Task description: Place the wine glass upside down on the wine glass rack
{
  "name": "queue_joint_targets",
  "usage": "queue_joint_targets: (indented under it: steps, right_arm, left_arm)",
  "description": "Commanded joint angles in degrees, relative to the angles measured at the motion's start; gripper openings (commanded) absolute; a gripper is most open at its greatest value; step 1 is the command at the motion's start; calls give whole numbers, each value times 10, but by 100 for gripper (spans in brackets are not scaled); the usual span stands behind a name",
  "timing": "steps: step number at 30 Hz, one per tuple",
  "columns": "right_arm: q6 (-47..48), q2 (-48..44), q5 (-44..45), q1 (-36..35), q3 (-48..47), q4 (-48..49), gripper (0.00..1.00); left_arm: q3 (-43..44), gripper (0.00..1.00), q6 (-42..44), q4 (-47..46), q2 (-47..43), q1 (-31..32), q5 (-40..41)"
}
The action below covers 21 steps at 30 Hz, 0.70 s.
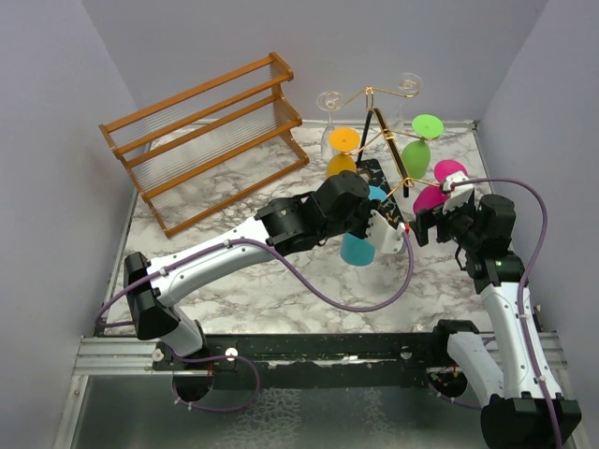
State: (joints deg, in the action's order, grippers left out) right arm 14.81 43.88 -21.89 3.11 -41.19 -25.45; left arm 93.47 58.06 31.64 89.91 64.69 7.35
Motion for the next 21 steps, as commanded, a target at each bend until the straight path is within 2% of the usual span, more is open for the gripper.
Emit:
queue_joint_targets:
  steps: [1, 21]
  right_arm:
    - [5, -2, -10, 3, -11, 13, 95]
    - [9, -3, -15, 3, -8, 12, 95]
  left_arm:
    - [-5, 0, 4, -21, -21, 4, 25]
    - [7, 0, 2, -34, -15, -7, 52]
